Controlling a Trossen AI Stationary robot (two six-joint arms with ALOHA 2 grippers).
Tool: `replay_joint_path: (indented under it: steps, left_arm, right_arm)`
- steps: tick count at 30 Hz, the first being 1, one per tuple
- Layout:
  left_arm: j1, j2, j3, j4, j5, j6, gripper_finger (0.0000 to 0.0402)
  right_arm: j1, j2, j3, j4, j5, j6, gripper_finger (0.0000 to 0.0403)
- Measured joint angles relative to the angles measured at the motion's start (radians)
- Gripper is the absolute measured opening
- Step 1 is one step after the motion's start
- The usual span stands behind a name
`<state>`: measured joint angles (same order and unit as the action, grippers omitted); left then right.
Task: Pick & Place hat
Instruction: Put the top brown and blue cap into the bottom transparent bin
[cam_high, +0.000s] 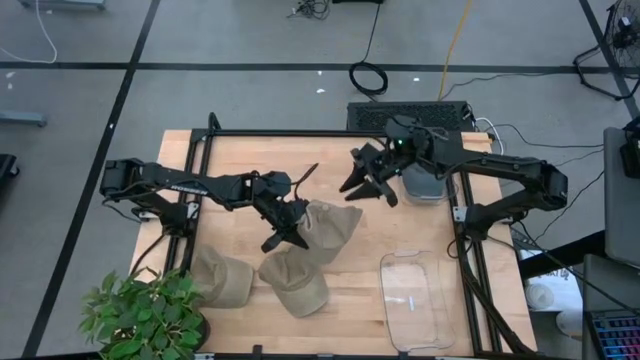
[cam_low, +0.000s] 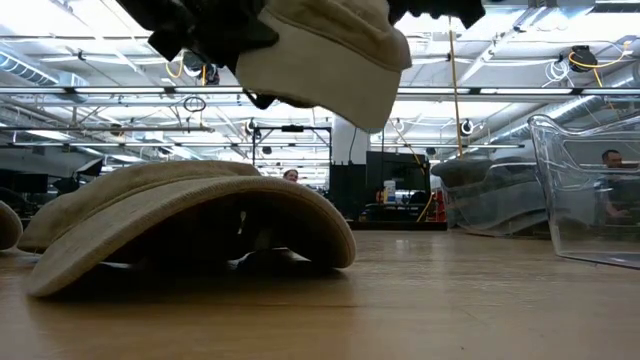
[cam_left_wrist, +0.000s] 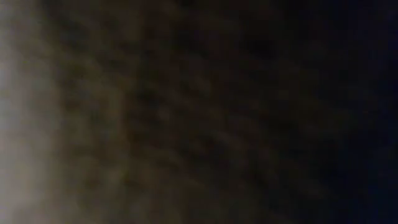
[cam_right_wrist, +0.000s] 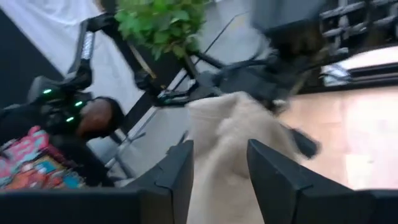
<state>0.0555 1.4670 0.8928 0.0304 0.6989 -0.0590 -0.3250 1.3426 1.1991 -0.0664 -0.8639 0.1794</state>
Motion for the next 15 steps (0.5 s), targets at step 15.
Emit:
replay_joint_path:
  steps: [15]
  left_arm:
    - [0.001,0.000,0.000,-0.014,-0.047,0.054,0.0009]
  right_arm:
    - [0.142,0.141,0.103,-0.224,0.259,-0.103,0.0219]
